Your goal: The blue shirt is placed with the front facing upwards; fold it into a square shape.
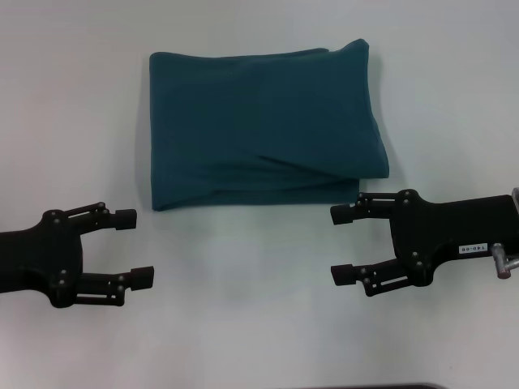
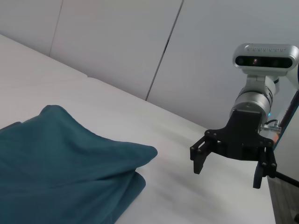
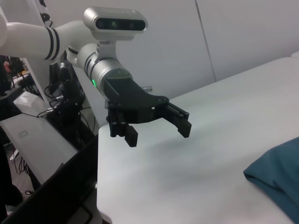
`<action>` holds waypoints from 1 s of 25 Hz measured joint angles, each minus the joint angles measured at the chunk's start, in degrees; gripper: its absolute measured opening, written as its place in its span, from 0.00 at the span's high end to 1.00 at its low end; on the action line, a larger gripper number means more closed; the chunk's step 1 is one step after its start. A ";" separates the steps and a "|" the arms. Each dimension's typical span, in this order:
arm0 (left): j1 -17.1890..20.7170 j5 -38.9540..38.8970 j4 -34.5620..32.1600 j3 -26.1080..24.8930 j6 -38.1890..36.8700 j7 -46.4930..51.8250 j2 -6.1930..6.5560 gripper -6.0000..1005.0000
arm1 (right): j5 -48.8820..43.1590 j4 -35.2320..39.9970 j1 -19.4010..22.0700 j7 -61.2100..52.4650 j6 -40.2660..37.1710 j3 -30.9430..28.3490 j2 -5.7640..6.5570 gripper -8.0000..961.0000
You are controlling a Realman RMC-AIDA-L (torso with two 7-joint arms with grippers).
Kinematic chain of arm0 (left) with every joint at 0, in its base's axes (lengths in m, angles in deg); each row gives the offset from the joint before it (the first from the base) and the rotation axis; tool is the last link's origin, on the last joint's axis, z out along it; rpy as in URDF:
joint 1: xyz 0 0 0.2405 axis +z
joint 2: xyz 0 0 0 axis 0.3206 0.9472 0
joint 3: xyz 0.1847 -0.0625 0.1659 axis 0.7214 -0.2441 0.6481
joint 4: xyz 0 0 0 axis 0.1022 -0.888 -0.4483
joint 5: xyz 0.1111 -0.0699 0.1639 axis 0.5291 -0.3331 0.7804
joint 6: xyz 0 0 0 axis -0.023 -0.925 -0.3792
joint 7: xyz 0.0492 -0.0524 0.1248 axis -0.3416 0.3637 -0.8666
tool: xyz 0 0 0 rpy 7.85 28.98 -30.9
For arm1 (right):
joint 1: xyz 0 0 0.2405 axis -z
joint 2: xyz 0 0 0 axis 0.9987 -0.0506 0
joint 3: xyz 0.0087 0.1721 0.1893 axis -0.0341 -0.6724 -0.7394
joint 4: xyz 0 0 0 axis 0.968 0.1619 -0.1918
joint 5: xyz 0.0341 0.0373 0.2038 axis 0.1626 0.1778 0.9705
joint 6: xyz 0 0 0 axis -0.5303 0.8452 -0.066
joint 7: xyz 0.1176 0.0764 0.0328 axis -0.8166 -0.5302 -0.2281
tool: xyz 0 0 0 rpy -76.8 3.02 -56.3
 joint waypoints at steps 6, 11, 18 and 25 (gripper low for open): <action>-0.37 0.79 0.04 0.48 -0.02 0.30 -0.02 0.05 | -0.02 -0.05 -0.04 -0.34 -0.16 -0.02 0.00 0.04; -0.61 1.63 0.04 0.51 -0.01 0.50 -0.05 0.05 | -0.25 -0.03 0.10 -0.43 -0.41 0.16 0.00 0.04; -0.80 1.84 0.04 0.50 0.28 0.54 0.20 0.05 | -0.41 -0.07 1.02 -0.28 -0.99 0.36 0.00 0.05; -1.00 1.85 0.03 0.50 0.48 0.56 0.28 0.05 | 1.07 -0.14 2.40 3.35 -1.22 -1.25 -0.02 0.05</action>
